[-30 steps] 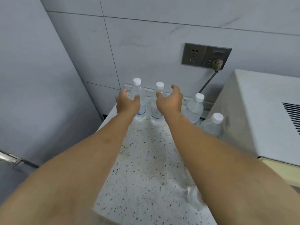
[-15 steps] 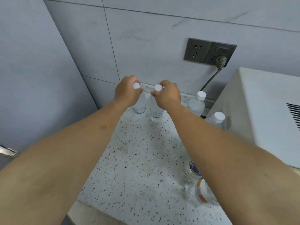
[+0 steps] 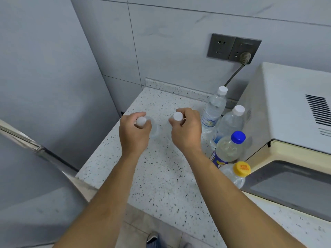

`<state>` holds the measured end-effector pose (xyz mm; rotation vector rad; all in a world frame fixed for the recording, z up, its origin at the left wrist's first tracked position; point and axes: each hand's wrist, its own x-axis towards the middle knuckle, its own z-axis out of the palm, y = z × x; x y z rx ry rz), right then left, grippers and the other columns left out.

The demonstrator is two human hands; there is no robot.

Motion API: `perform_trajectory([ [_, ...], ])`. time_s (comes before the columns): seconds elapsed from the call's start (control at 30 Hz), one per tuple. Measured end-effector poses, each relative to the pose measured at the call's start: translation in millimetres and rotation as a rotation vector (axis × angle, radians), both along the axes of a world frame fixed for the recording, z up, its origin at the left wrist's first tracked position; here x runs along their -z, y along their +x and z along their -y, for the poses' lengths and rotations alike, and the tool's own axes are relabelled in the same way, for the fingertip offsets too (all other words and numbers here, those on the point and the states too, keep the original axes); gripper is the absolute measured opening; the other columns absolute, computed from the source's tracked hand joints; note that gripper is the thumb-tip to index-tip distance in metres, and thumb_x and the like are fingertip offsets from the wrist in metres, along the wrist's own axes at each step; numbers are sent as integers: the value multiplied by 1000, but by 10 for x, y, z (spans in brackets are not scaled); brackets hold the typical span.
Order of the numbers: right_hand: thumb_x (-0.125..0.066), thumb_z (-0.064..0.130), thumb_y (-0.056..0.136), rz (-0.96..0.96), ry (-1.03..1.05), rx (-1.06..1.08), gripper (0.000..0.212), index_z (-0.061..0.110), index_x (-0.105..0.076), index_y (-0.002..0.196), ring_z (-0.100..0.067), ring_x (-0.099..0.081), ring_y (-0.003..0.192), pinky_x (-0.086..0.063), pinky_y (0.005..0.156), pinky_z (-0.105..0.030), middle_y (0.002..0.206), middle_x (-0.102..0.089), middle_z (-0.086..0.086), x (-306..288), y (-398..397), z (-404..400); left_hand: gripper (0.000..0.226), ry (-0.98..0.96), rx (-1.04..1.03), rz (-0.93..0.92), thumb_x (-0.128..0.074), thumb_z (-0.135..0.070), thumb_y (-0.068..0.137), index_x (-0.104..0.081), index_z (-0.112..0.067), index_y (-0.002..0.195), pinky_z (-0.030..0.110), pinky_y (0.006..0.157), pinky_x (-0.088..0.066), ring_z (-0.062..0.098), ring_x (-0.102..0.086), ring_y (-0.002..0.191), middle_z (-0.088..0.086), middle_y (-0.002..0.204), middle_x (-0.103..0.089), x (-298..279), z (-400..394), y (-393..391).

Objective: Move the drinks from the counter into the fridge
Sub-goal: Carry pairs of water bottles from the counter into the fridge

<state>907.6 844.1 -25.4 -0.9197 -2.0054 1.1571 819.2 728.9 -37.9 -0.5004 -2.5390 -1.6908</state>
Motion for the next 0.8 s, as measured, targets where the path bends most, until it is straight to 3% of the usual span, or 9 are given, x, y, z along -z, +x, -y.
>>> perform_trajectory([
  [0.17,-73,21,88,12,29,-37,24,17,-63,109,-5,-50,79,-39,72,-9,103,-56,0,27,191,112,28,-125,156,20,-74,-25,81,-70,-33,108,33,81,-56,10,-65,92,-13,108,-67,-220,236,5],
  [0.27,-72,27,88,-18,75,-45,25,19,-63,110,-18,-53,98,-45,84,-29,105,-60,0,116,275,132,28,-149,206,-52,-75,-31,82,-69,-34,109,23,72,-50,-1,-60,84,-15,107,-67,-153,327,66],
  [0.33,-74,29,85,-52,64,-41,33,22,-60,114,-17,-53,104,-47,89,-33,110,-59,3,233,330,134,29,-125,198,-101,-74,-37,84,-65,-30,110,24,74,-47,3,-55,92,-16,108,-63,-5,355,134],
  [0.4,-78,34,81,-9,-39,-69,49,28,-52,122,-13,-53,109,-47,93,-32,118,-55,7,394,381,152,34,-89,196,-20,-70,-48,83,-57,-34,111,28,83,-48,4,-52,103,-22,109,-57,169,381,179],
  [0.47,-82,35,77,41,-168,-100,61,35,-46,126,-7,-54,113,-49,94,-31,124,-54,10,597,418,185,46,-44,236,100,-68,-59,79,-48,-47,118,21,87,-45,-8,-49,109,-31,117,-54,343,413,194],
  [0.53,-84,33,75,69,-245,-100,65,42,-42,123,6,-53,110,-50,93,-27,122,-55,17,782,429,213,61,-35,277,162,-72,-61,72,-39,-59,123,18,86,-44,-11,-47,113,-36,123,-50,508,443,191],
  [0.67,-87,29,72,89,-332,-77,70,43,-42,124,21,-49,105,-46,90,-22,117,-52,33,1015,398,221,77,-43,307,363,-80,-58,64,-40,-50,129,25,82,-52,5,-58,110,-26,120,-56,863,486,156],
  [0.8,-88,31,70,76,-322,-38,68,49,-46,120,20,-51,106,-44,84,-9,113,-55,39,1087,387,230,68,20,343,408,-82,-55,64,-42,-59,119,18,79,-47,-8,-57,106,-30,117,-56,1041,503,129],
])
